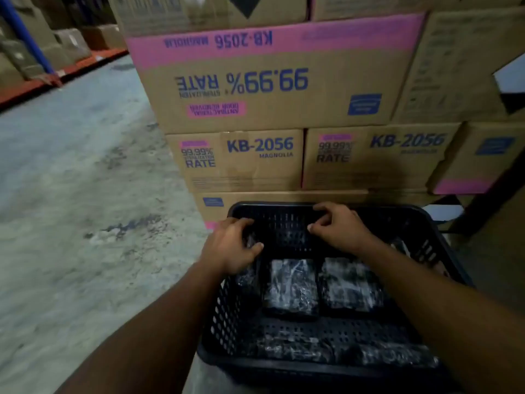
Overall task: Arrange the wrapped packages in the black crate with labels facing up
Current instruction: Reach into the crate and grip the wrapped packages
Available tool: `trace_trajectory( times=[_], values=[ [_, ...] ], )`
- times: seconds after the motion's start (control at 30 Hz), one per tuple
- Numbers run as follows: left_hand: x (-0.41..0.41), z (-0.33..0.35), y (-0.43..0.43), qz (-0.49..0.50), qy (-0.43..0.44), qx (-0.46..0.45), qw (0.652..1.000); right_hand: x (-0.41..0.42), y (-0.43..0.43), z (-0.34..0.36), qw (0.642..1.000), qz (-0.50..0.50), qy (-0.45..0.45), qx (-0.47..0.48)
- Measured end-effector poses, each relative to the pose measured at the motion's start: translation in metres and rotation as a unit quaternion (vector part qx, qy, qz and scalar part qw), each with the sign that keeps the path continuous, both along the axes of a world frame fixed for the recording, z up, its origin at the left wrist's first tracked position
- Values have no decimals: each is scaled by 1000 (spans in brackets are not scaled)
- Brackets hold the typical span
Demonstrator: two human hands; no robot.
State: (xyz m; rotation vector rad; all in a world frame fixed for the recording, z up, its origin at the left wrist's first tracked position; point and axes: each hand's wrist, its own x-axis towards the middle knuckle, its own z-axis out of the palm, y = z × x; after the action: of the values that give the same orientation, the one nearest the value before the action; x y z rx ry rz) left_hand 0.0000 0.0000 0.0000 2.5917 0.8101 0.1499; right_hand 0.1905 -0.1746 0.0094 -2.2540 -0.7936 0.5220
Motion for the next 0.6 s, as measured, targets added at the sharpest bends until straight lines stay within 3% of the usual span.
trace_trajectory(
  times=[0.13,0.37,0.6],
  values=[
    [-10,-22,12,10,64,60,996,-10,5,-44,996,-32,72,-46],
    [-11,-55,18,15,11,-6,1000,-21,16,-129,984,-41,143,-96],
    [-11,-61,21,27,-35,-29,999,-21,39,-178,974,-81,122,-174]
  ],
)
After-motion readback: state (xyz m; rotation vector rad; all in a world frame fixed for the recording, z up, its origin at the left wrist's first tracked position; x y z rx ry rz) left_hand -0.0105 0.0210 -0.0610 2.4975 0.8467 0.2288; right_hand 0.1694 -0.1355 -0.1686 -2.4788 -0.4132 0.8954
